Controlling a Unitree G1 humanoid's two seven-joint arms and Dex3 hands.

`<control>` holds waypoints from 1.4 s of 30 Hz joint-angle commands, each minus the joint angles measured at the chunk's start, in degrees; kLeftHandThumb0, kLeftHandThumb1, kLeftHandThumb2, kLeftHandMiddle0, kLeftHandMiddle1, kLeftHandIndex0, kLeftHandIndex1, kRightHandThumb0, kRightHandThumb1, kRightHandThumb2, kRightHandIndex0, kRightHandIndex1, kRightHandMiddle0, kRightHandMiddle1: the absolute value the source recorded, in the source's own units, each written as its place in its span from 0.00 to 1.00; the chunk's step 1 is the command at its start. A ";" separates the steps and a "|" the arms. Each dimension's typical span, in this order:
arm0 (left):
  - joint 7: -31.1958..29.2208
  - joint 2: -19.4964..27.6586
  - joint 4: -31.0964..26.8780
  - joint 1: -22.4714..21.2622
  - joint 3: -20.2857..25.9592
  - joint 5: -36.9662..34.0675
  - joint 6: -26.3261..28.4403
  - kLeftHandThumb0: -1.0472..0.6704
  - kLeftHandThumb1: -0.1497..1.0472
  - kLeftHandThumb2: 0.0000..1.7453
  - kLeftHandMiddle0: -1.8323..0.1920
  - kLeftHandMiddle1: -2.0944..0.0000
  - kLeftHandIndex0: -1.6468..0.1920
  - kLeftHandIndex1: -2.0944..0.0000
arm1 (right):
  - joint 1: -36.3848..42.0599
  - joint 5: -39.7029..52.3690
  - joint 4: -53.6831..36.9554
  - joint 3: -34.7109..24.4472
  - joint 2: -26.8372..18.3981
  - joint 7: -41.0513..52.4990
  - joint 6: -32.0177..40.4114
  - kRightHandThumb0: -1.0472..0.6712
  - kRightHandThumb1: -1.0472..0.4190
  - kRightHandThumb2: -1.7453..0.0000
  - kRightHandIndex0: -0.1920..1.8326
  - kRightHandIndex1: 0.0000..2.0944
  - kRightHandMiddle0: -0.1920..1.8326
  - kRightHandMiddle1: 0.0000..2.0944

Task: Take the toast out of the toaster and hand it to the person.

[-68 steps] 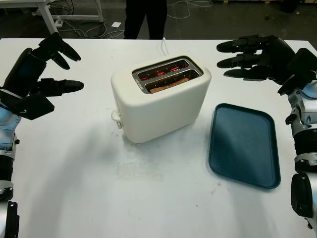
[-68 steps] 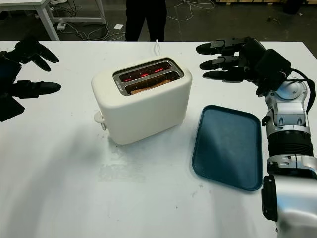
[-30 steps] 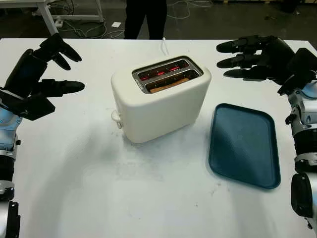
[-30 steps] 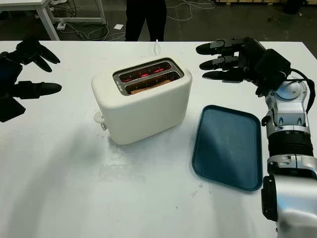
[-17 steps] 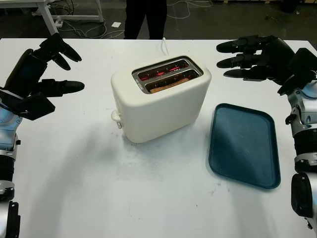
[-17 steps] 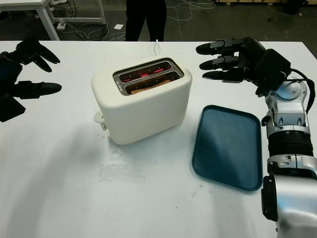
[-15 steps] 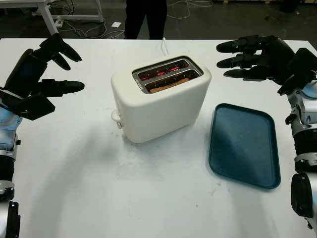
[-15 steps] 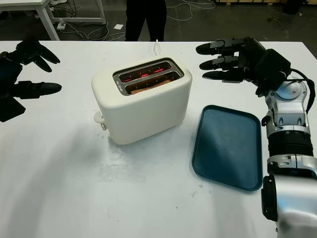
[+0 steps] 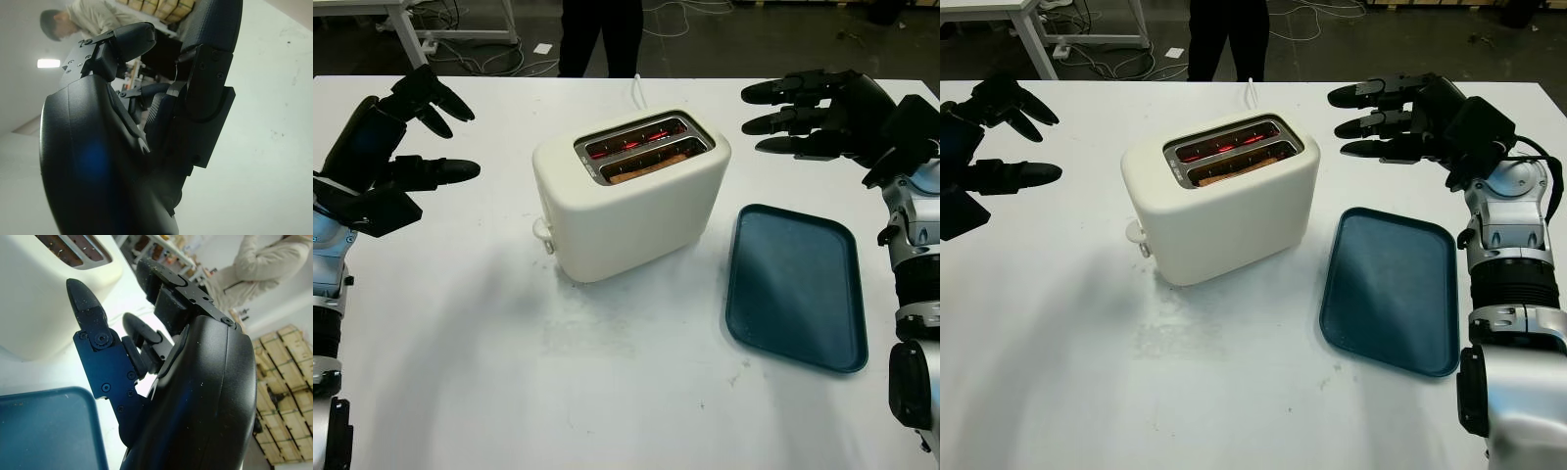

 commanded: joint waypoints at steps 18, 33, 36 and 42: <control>0.52 -0.09 -0.06 0.01 0.21 0.16 -0.47 0.06 0.89 0.09 0.77 0.24 0.80 0.30 | 0.57 0.35 -0.68 -0.22 0.11 -0.46 0.29 0.36 0.23 1.00 0.49 0.13 0.50 0.00; 0.15 -0.47 -0.25 -0.20 0.29 -0.55 0.10 0.05 0.89 0.09 0.77 0.24 0.80 0.29 | 0.19 0.62 0.09 -0.28 0.29 0.01 -0.18 0.38 0.23 1.00 0.48 0.14 0.50 0.00; 0.38 -0.30 -0.12 -0.29 0.18 -0.09 -0.23 0.06 0.89 0.09 0.77 0.23 0.80 0.29 | 0.18 0.63 -0.01 -0.29 0.34 -0.06 -0.20 0.38 0.23 1.00 0.48 0.14 0.50 0.00; 0.18 -0.18 -0.01 -0.56 0.07 -0.02 -0.29 0.06 0.89 0.10 0.76 0.23 0.81 0.29 | 0.24 0.54 -0.38 -0.25 0.38 -0.33 0.13 0.38 0.24 1.00 0.48 0.14 0.50 0.00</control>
